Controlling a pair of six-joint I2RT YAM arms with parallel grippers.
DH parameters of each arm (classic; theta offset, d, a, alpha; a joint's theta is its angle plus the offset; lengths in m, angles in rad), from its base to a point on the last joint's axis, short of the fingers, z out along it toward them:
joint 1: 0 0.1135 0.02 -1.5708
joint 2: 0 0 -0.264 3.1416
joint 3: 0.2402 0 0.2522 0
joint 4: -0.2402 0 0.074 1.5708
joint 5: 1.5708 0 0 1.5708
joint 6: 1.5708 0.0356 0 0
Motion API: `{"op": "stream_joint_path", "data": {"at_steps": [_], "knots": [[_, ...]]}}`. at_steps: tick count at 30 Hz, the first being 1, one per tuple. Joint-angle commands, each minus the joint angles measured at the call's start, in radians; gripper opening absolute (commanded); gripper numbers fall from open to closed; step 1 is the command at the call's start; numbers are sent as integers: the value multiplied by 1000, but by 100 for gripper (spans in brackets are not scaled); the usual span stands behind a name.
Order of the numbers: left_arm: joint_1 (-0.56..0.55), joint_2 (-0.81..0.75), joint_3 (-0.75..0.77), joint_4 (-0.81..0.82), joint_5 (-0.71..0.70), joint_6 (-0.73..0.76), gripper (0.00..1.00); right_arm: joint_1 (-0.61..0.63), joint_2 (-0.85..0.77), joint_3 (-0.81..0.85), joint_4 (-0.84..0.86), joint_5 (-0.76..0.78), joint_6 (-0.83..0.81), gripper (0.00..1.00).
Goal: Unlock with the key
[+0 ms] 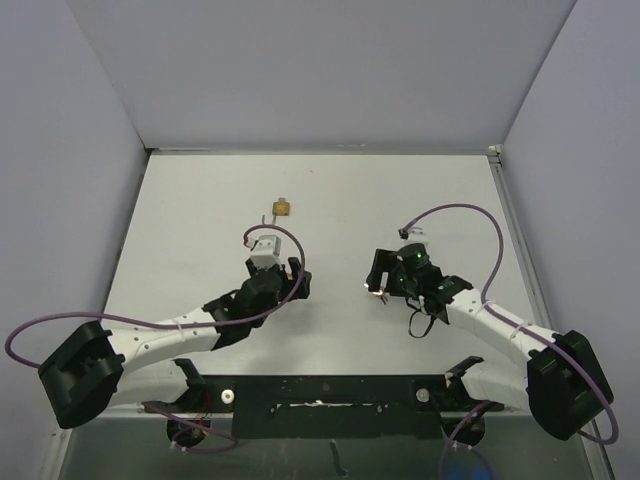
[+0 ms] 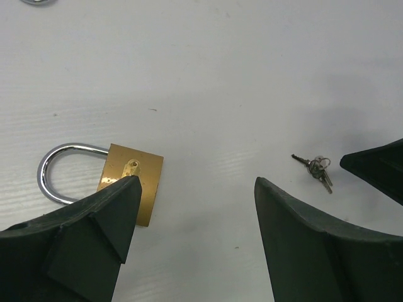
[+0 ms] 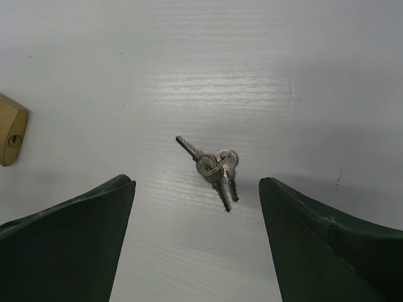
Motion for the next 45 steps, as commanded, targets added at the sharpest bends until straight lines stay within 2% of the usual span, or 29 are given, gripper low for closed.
{"op": "stream_joint_path", "data": {"at_steps": [1,5,12,20,45], "knots": [[27,-12,45,-88,119,-22,71,10,-25,27,19,12,7,82],[27,8,56,-201,226,-88,71,10,-21,51,26,28,-1,88],[34,26,-2,-200,282,-149,72,9,-34,74,52,45,-17,100],[53,146,-1,-192,277,-123,72,7,-76,70,64,59,-28,98],[126,372,67,15,268,-74,72,-13,-92,45,74,56,-41,98]]}}
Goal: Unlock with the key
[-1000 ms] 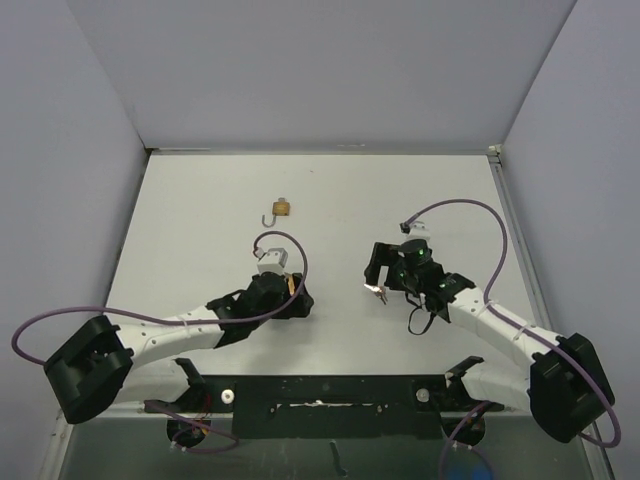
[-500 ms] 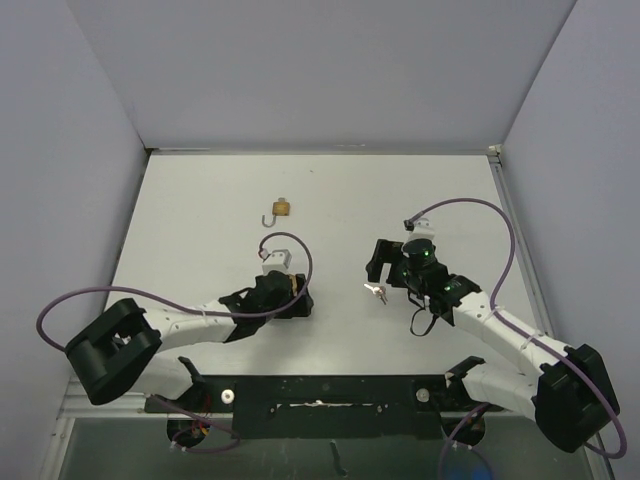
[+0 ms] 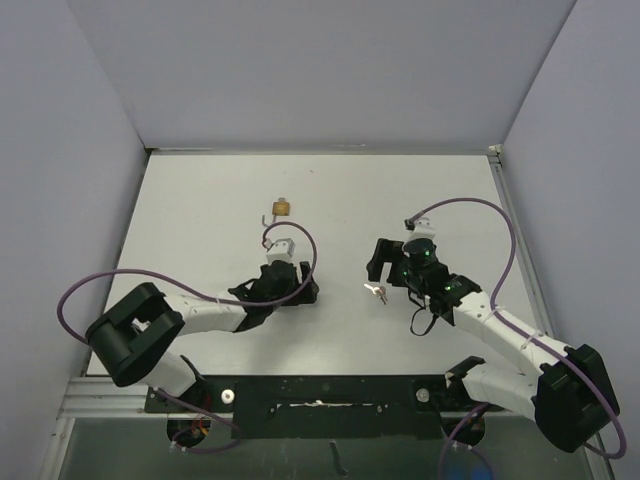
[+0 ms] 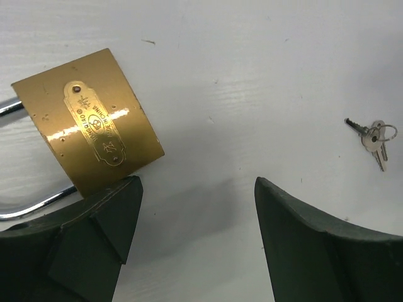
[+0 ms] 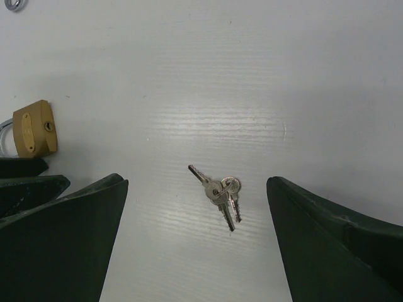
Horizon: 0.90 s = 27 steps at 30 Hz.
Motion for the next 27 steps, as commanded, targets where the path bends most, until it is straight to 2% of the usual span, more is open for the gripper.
{"op": "stream_joint_path", "data": {"at_steps": [1,10,17,27], "knots": [[22,61,21,10,4,13,72,-13,-15,16,41,13,-10,97],[39,78,28,41,10,16,72,-22,108,47,-46,-18,0,100],[38,53,28,83,36,17,72,-16,142,22,-1,-81,22,85],[16,-130,-5,83,33,38,71,-3,192,33,0,-84,4,61]]}}
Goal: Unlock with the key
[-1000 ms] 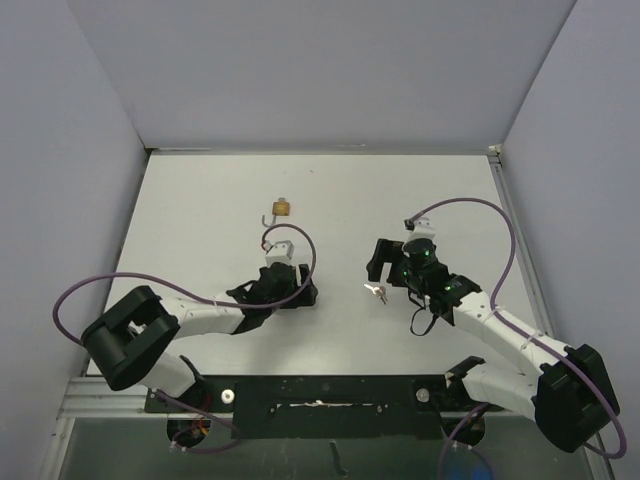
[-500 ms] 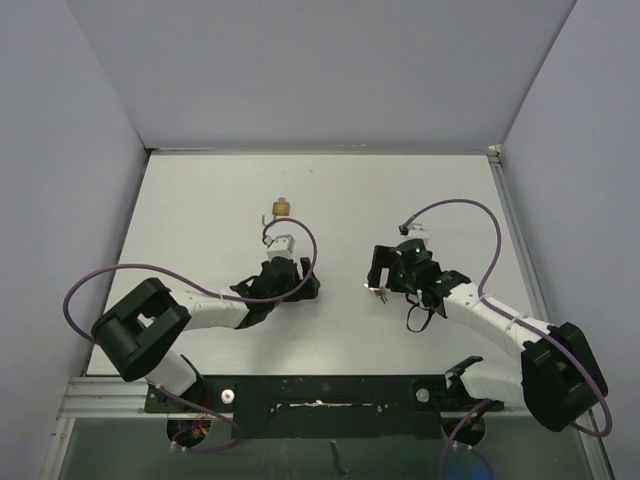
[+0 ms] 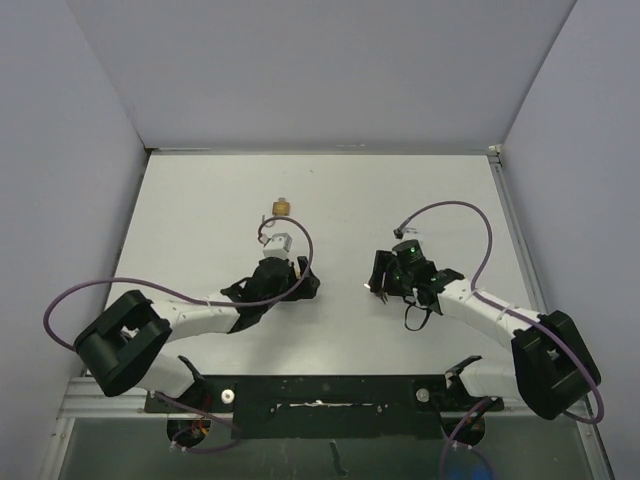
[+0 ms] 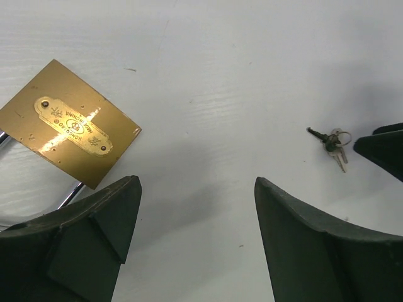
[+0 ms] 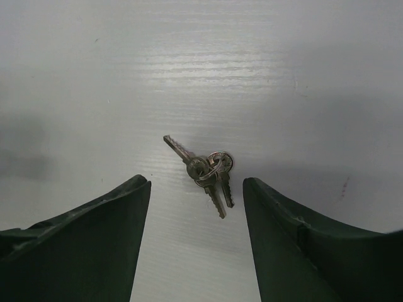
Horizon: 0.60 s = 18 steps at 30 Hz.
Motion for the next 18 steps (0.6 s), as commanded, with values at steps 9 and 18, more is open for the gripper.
{"op": "stream_joint_path", "data": {"at_steps": [9,18], "knots": [[-14,-184,-47,9,-27,15,71,9,85,64,38,14,-32,37],[-13,-186,-67,15,-23,12,71,7,158,95,46,7,-13,30]]}}
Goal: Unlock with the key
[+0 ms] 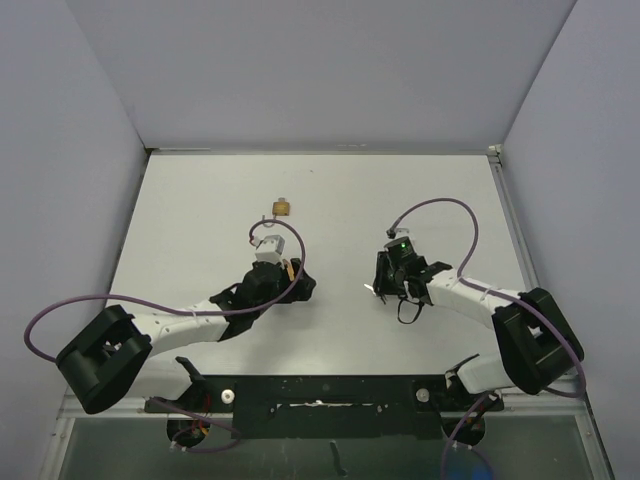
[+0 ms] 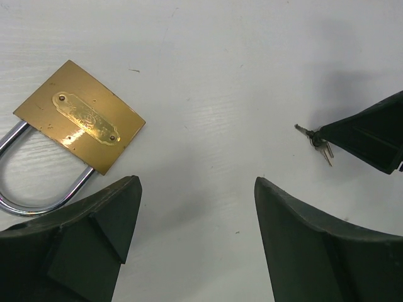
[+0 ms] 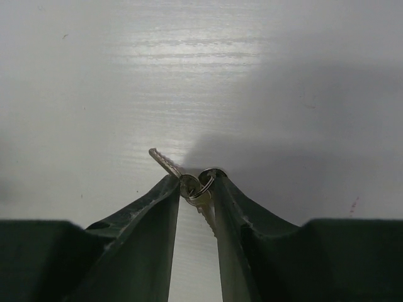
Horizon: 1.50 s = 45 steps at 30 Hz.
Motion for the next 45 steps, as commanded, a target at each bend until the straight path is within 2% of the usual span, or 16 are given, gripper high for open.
{"op": "stream_joint_path", "data": {"at_steps": [1,7,11,16,23,27,35,39,45], "knots": [[-4,-31,-4,22,-11,4,71,6,25,56,34,0,6,27],[-5,-37,-3,21,-13,8,71,7,31,75,18,10,7,10],[-5,-38,6,24,-11,12,71,16,-44,67,45,47,-33,0],[-10,-50,-12,120,31,50,71,18,-216,11,136,45,-110,0],[-13,-16,-101,502,113,87,66,18,-392,-67,254,-62,-225,0],[-14,57,-101,684,176,131,63,19,-421,-65,273,-153,-260,0],[-42,256,-66,984,355,282,62,21,-418,-57,298,-282,-268,0],[-56,339,-56,1112,374,342,62,23,-415,-52,307,-319,-265,0],[-76,445,-10,1221,397,397,59,30,-423,-51,319,-363,-258,0]]}}
